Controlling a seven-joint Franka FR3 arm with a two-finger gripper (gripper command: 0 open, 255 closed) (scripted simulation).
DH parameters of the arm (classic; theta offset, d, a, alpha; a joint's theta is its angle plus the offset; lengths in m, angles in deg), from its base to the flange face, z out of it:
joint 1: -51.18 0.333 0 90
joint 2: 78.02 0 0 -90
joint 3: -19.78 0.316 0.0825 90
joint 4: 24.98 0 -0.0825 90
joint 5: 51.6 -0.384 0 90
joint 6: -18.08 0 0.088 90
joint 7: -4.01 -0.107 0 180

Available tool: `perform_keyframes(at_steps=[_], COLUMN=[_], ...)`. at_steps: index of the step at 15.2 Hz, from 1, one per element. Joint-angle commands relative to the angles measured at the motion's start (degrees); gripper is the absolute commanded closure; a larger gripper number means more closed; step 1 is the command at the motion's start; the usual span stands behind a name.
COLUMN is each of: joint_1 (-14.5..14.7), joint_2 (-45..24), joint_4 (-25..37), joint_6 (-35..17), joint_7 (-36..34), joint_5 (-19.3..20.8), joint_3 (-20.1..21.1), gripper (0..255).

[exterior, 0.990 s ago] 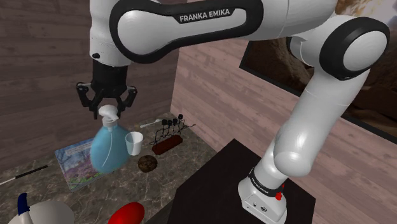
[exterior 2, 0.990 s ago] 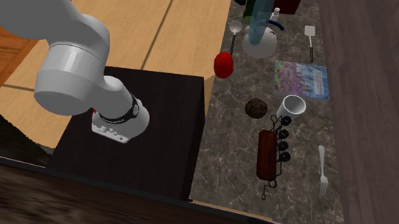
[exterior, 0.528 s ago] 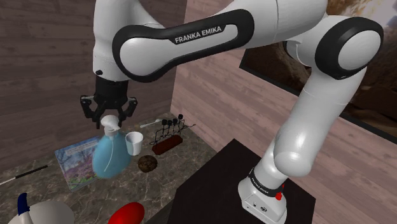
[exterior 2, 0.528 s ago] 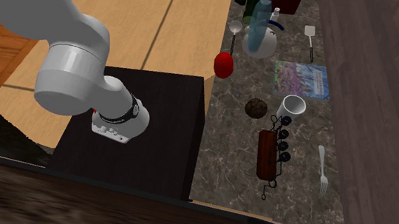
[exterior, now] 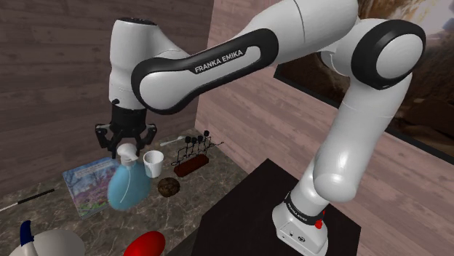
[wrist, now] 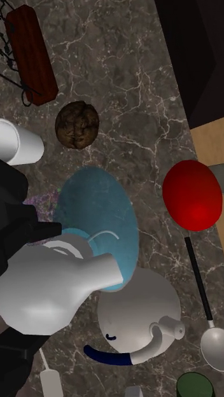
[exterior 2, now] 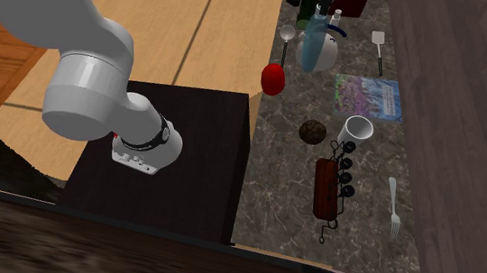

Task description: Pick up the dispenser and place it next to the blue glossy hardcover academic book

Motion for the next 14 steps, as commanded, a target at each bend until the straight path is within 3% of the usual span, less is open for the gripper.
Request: perform_keyframes(at_steps=[1, 14], joint_1=[0.16, 1.44], joint_2=[-0.73, -6.64], joint_4=[-0.64, -4.38], joint_6=[-1.34, -10.26], joint_7=[-0.3, -2.52], joint_5=[0.49, 4.54], joint_3=[-0.07, -1.4], gripper=[255, 255])
